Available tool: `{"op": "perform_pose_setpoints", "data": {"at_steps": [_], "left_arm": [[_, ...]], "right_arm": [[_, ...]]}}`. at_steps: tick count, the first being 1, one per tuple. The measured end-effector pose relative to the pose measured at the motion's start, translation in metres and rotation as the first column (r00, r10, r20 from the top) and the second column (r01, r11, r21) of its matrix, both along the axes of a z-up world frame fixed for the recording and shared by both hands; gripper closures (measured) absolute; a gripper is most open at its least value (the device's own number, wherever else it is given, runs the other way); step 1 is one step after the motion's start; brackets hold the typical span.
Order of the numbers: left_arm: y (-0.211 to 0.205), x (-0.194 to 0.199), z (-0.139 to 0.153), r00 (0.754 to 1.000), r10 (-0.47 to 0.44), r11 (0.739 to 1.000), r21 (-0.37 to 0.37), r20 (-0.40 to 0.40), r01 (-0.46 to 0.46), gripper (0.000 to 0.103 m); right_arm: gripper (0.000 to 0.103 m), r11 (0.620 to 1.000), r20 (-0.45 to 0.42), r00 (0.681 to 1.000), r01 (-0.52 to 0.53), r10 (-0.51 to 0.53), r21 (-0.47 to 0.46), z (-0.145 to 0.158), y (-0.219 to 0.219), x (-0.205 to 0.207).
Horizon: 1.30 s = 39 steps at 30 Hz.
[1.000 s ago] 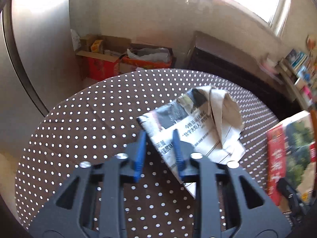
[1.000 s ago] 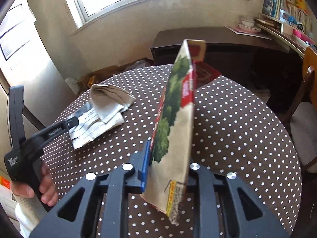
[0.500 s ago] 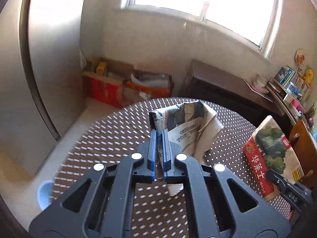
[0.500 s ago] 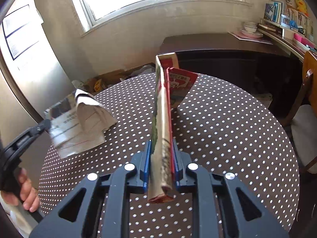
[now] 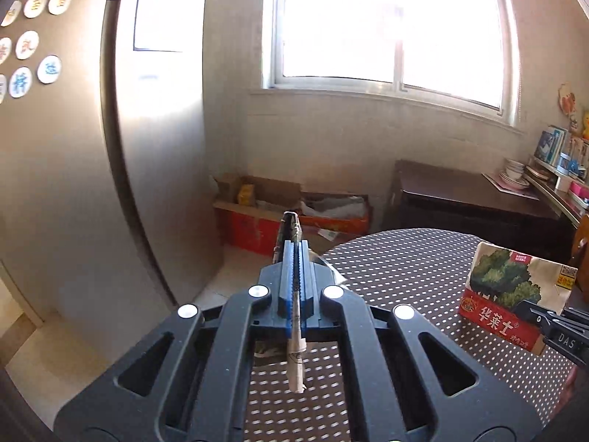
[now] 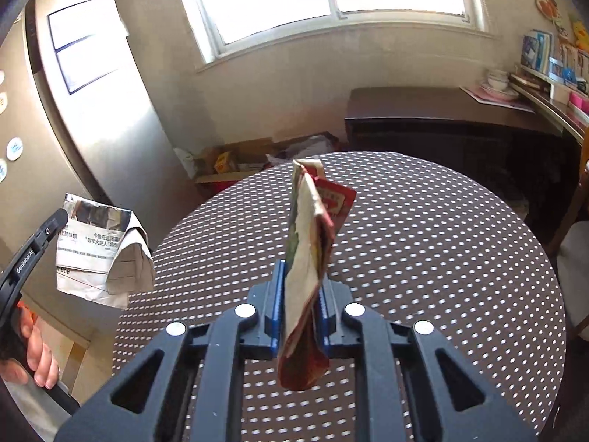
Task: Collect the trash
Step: 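Lift the box and newspaper with both grippers and carry them over the bucket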
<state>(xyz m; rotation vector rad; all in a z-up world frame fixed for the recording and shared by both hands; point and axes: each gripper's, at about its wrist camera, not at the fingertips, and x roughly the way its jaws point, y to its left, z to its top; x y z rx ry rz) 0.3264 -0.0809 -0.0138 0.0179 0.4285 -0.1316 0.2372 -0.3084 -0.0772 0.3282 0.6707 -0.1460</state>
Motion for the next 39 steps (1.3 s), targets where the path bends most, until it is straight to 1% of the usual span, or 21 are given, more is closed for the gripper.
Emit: {"op": "perform_pose_setpoints", "data": {"at_steps": [2,8,12,17,21,23,25,28,31,33,36,39], "left_arm": [[0.011,-0.007,0.003,1.0,0.022,1.0,0.003,0.012,-0.022,0.101],[0.049,-0.025,0.009,0.994,0.103,0.995,0.009,0.037,-0.103,0.101],[0.078,-0.035,0.008,0.988,0.152,0.988,0.013,0.032,-0.152,0.101],[0.123,-0.048,0.005,0.972,0.234,0.972,0.012,0.028,-0.234,0.101],[0.157,-0.053,-0.004,0.958,0.287,0.958,0.002,-0.004,-0.287,0.101],[0.175,-0.054,-0.009,0.949,0.314,0.949,0.003,-0.017,-0.314,0.101],[0.195,-0.056,-0.017,0.94,0.339,0.941,0.001,-0.041,-0.339,0.101],[0.216,-0.055,-0.029,0.929,0.363,0.931,-0.005,-0.076,-0.364,0.101],[0.234,-0.052,-0.046,0.916,0.383,0.923,0.0,-0.122,-0.386,0.101],[0.242,-0.048,-0.058,0.906,0.393,0.918,0.004,-0.155,-0.397,0.101],[0.257,-0.038,-0.079,0.896,0.39,0.917,0.001,-0.211,-0.399,0.101],[0.266,-0.028,-0.097,0.878,0.398,0.913,0.019,-0.266,-0.408,0.098]], "right_arm": [[0.091,1.0,0.005,1.0,-0.021,0.021,0.0,0.002,0.012,0.0],[0.093,0.996,0.035,0.995,-0.09,0.09,-0.008,0.013,0.052,0.004],[0.093,0.988,0.056,0.987,-0.153,0.154,-0.016,0.022,0.085,0.012],[0.093,0.969,0.066,0.967,-0.246,0.247,-0.022,0.029,0.139,0.026],[0.093,0.948,0.055,0.946,-0.319,0.319,-0.01,0.03,0.179,0.037],[0.093,0.932,0.044,0.931,-0.363,0.363,-0.006,0.028,0.205,0.044],[0.093,0.917,0.026,0.917,-0.399,0.398,-0.003,0.023,0.234,0.052],[0.093,0.896,0.003,0.896,-0.444,0.444,0.001,0.015,0.265,0.064],[0.093,0.875,-0.025,0.875,-0.483,0.483,0.006,0.006,0.296,0.07],[0.093,0.868,-0.043,0.867,-0.496,0.496,0.012,-0.002,0.311,0.077],[0.093,0.857,-0.064,0.855,-0.515,0.515,0.016,-0.012,0.33,0.083],[0.093,0.848,-0.095,0.844,-0.529,0.528,0.009,-0.025,0.346,0.091]]}}
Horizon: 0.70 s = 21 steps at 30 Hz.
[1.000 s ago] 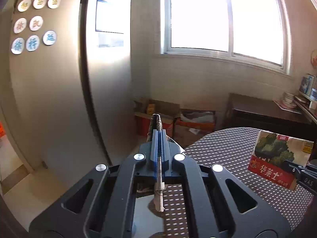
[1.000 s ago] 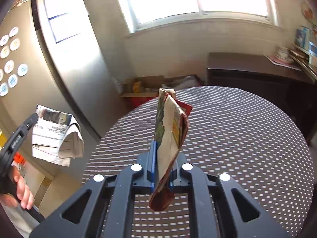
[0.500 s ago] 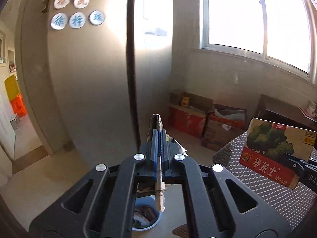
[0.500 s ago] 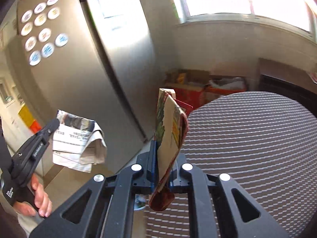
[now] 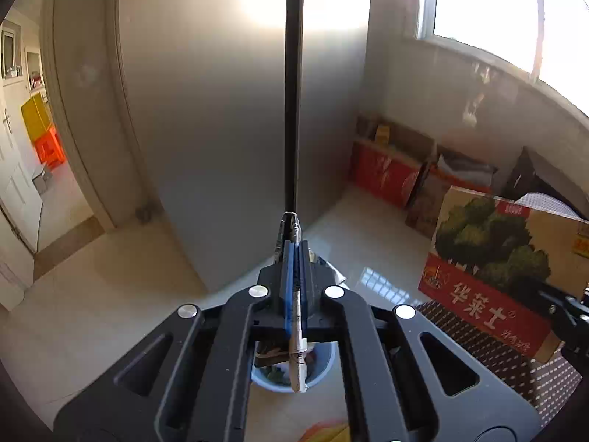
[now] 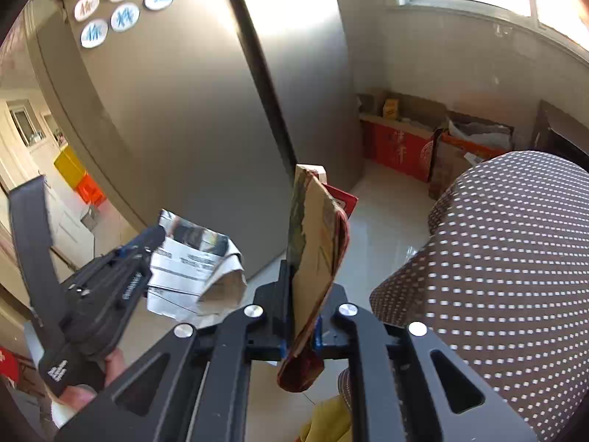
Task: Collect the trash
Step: 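Lift the box and newspaper with both grippers and carry them over the bucket, then open both grippers to drop the newspaper and box into the bucket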
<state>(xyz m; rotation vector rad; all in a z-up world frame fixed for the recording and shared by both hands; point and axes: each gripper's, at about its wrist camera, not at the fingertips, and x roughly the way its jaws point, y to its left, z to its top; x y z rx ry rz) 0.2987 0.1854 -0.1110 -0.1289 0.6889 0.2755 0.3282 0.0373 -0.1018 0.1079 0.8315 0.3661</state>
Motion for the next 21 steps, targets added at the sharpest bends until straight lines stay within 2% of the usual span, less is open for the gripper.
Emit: {"op": "perform_pose_setpoints", "data": {"at_steps": [3,4,5,6,16,18,19,20,21], "left_arm": [[0.016,0.01,-0.025,0.997,0.027,0.999,-0.02,-0.071,-0.029,0.087],[0.019,0.012,-0.029,0.996,0.03,0.999,-0.024,-0.079,-0.032,0.076],[0.023,0.013,-0.034,0.996,0.033,0.999,-0.026,-0.086,-0.035,0.058],[0.027,0.013,-0.039,0.995,0.036,0.999,-0.024,-0.091,-0.039,0.05],[0.085,-0.016,-0.071,0.98,0.133,0.991,-0.015,-0.147,-0.136,0.048],[0.098,-0.026,-0.072,0.975,0.159,0.986,-0.017,-0.152,-0.163,0.048],[0.103,-0.03,-0.074,0.973,0.17,0.985,-0.014,-0.154,-0.174,0.048],[0.106,-0.034,-0.075,0.971,0.18,0.983,-0.01,-0.157,-0.183,0.048],[0.11,-0.038,-0.076,0.969,0.19,0.981,-0.007,-0.16,-0.194,0.048]], "right_arm": [[0.092,1.0,-0.037,0.999,-0.009,0.008,-0.018,-0.017,0.014,0.011],[0.092,1.0,-0.05,0.999,-0.012,0.011,-0.02,-0.024,0.017,0.013],[0.092,1.0,-0.064,0.998,-0.015,0.013,-0.026,-0.031,0.022,0.015],[0.092,0.999,-0.079,0.997,-0.022,0.019,-0.032,-0.037,0.025,0.019],[0.091,0.986,-0.174,0.976,-0.147,0.131,-0.081,-0.087,0.101,0.046],[0.075,0.976,-0.172,0.972,-0.181,0.159,-0.123,-0.092,0.12,0.049],[0.063,0.972,-0.172,0.972,-0.185,0.159,-0.146,-0.094,0.125,0.05],[0.034,0.969,-0.173,0.974,-0.177,0.147,-0.174,-0.097,0.131,0.049],[0.03,0.969,-0.157,0.977,-0.169,0.141,-0.179,-0.096,0.134,0.047]]}}
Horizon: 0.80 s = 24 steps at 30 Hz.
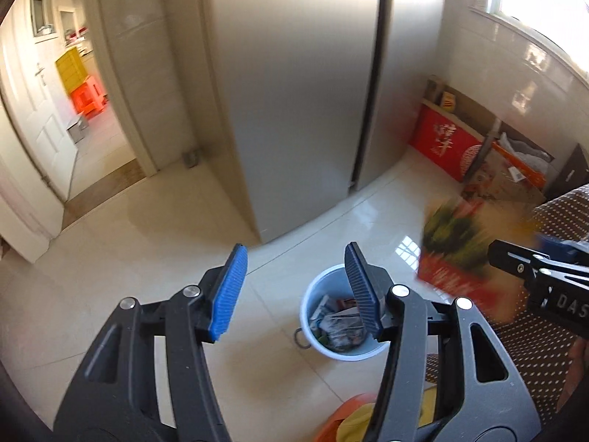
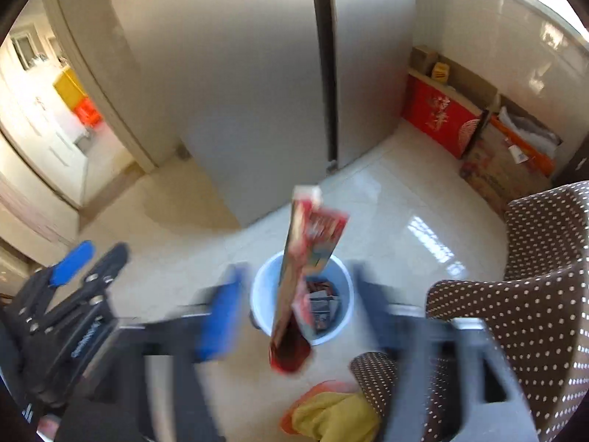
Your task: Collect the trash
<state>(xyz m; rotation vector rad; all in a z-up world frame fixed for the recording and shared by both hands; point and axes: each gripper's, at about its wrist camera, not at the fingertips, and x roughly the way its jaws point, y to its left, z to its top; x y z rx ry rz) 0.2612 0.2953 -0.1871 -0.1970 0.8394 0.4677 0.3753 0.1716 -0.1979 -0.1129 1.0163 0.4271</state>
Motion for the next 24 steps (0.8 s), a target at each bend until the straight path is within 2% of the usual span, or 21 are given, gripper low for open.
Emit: {"op": "perform_pose_setpoints", "data": {"at_steps": [4,10,15,16,20,24], "left_arm": [[0.009,-0.012,-0.007,0.999,0.033,0.999,-0.025,-0.012,-0.034,0.045],[-0.006,-0.02,-0.003,1.0,0.012,0.999,-0.052,0.003,-0.012,0.043],[-0.036,-0.028,0.011,0.999,-0.038,0.998,-0.04,0.036,0.04,0.041],[-0.043,-0.031,0.013,0.998,-0.046,0.998,-0.04,0.045,0.048,0.04],[-0.076,-0.045,0.029,0.992,-0.1,0.995,-0.013,0.08,0.101,0.032],[-0.111,-0.062,0.042,0.985,-0.141,0.99,0.0,0.098,0.141,0.027]], "right_arm": [[0.03,0.999,0.025,0.999,-0.032,0.032,-0.007,0.003,0.007,-0.009],[0.03,0.999,0.033,0.999,-0.043,0.043,-0.001,0.013,-0.007,-0.03],[0.03,0.999,0.072,0.997,-0.039,0.038,0.017,0.032,-0.034,-0.056],[0.03,0.997,0.09,0.994,-0.059,0.054,0.047,0.035,-0.041,-0.06],[0.03,0.996,0.123,0.992,-0.041,0.031,0.083,0.052,-0.076,-0.082],[0.017,0.993,0.156,0.987,0.01,-0.028,0.115,0.066,-0.116,-0.11]]}}
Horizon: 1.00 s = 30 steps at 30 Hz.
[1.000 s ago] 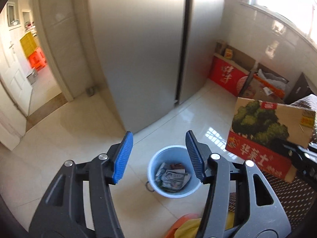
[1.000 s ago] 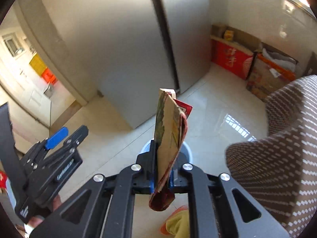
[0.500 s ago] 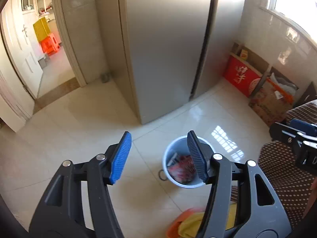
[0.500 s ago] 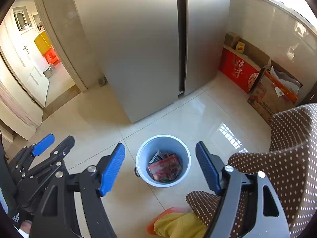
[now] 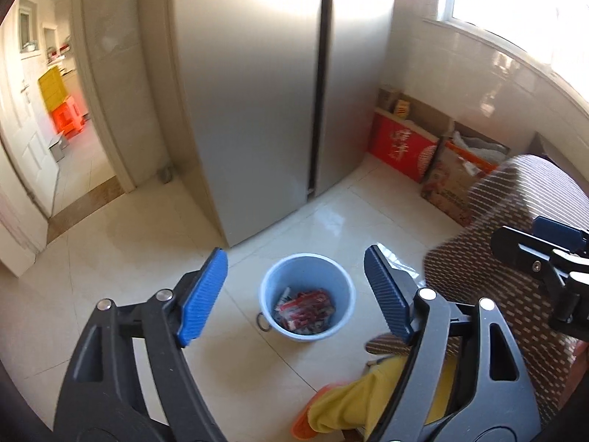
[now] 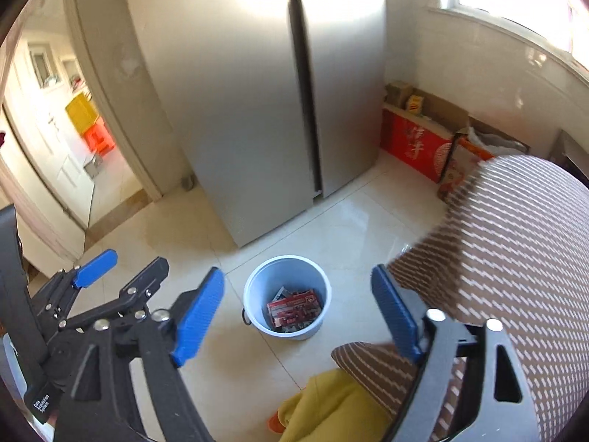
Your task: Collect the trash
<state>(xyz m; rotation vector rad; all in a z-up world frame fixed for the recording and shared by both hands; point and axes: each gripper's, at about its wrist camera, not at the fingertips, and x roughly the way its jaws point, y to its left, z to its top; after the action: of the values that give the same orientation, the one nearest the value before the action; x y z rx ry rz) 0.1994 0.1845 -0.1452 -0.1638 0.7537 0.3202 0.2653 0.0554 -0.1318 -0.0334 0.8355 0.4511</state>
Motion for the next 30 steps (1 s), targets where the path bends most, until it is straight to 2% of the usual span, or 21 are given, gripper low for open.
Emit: {"op": "perform_pose_setpoints", "data": {"at_steps": [3,7,12,15,23,26,30], "left_arm": [[-0.03,-0.016,0.012,0.999,-0.037,0.999,0.027,0.022,0.036,0.021],[-0.059,-0.033,0.025,0.995,-0.087,0.996,0.014,0.038,0.087,0.02],[-0.097,-0.063,0.042,0.987,-0.139,0.99,0.049,0.082,0.136,0.018],[-0.12,-0.086,0.058,0.974,-0.187,0.981,0.071,0.131,0.179,0.017],[-0.16,-0.13,0.09,0.934,-0.259,0.965,0.102,0.246,0.241,0.015],[-0.168,-0.14,0.1,0.921,-0.263,0.964,0.109,0.288,0.242,0.014],[-0.177,-0.152,0.111,0.905,-0.27,0.962,0.125,0.329,0.242,0.014]], "right_arm": [[0.014,0.998,0.044,0.998,0.053,-0.053,0.018,0.009,-0.037,-0.025],[0.011,0.993,0.084,0.99,0.112,-0.115,0.032,0.018,-0.077,-0.055],[0.011,0.983,0.152,0.971,0.175,-0.183,0.062,0.031,-0.12,-0.098],[0.01,0.976,0.203,0.955,0.204,-0.216,0.075,0.038,-0.139,-0.124],[0.008,0.963,0.315,0.911,0.234,-0.265,0.133,0.056,-0.17,-0.178],[0.008,0.957,0.358,0.889,0.246,-0.285,0.151,0.063,-0.173,-0.191],[0.007,0.953,0.385,0.875,0.242,-0.295,0.18,0.07,-0.184,-0.202]]}}
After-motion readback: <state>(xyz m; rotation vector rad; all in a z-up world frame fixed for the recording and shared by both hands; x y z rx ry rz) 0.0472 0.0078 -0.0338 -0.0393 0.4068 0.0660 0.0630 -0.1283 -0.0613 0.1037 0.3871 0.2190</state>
